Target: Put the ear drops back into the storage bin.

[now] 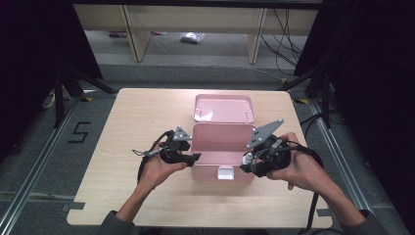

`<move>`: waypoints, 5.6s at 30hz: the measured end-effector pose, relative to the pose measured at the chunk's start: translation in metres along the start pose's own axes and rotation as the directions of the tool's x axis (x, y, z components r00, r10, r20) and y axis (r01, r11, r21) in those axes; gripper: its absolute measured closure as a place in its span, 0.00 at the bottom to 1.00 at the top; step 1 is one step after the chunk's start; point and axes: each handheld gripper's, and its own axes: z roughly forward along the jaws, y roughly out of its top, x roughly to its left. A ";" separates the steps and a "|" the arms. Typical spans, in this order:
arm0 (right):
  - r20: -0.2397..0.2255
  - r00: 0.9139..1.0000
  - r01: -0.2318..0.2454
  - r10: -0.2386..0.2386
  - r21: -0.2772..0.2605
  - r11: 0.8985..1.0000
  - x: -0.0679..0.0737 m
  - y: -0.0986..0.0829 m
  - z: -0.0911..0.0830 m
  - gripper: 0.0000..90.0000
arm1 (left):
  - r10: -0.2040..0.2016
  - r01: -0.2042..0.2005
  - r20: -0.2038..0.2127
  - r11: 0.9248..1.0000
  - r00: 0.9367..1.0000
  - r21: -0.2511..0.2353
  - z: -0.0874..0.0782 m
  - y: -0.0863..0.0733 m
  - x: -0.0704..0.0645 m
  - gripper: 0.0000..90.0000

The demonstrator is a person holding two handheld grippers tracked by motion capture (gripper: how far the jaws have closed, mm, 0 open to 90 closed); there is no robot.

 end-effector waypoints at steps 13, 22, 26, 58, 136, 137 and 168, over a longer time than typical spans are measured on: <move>0.023 0.998 -0.060 0.059 0.052 0.997 -0.030 0.009 0.029 0.67 | 0.004 -0.004 0.000 1.000 1.000 0.001 0.000 0.000 0.000 0.54; 0.012 0.999 -0.049 0.048 0.075 0.996 -0.035 0.013 0.040 0.67 | 0.005 -0.005 0.000 1.000 1.000 0.001 0.000 0.000 0.000 0.54; 0.011 0.999 -0.036 0.035 0.086 0.996 -0.037 0.014 0.042 0.67 | 0.006 -0.006 0.001 1.000 1.000 0.001 0.000 0.000 0.000 0.54; 0.003 0.999 -0.053 0.054 0.232 0.971 -0.056 0.016 0.089 0.67 | 0.001 -0.001 0.003 1.000 1.000 0.001 0.000 0.000 0.000 0.54; -0.074 0.987 -0.116 0.143 0.291 0.950 -0.070 -0.005 0.137 0.63 | 0.006 -0.006 0.000 1.000 1.000 0.001 0.000 0.000 0.000 0.55; -0.079 0.988 -0.104 0.131 0.284 0.953 -0.071 -0.005 0.135 0.63 | 0.006 -0.006 0.000 1.000 1.000 0.001 0.000 0.000 0.000 0.54; 0.037 0.910 -0.407 0.413 -0.116 0.906 -0.109 -0.012 0.064 0.38 | -0.022 0.022 0.007 1.000 1.000 -0.009 0.000 0.002 0.003 0.43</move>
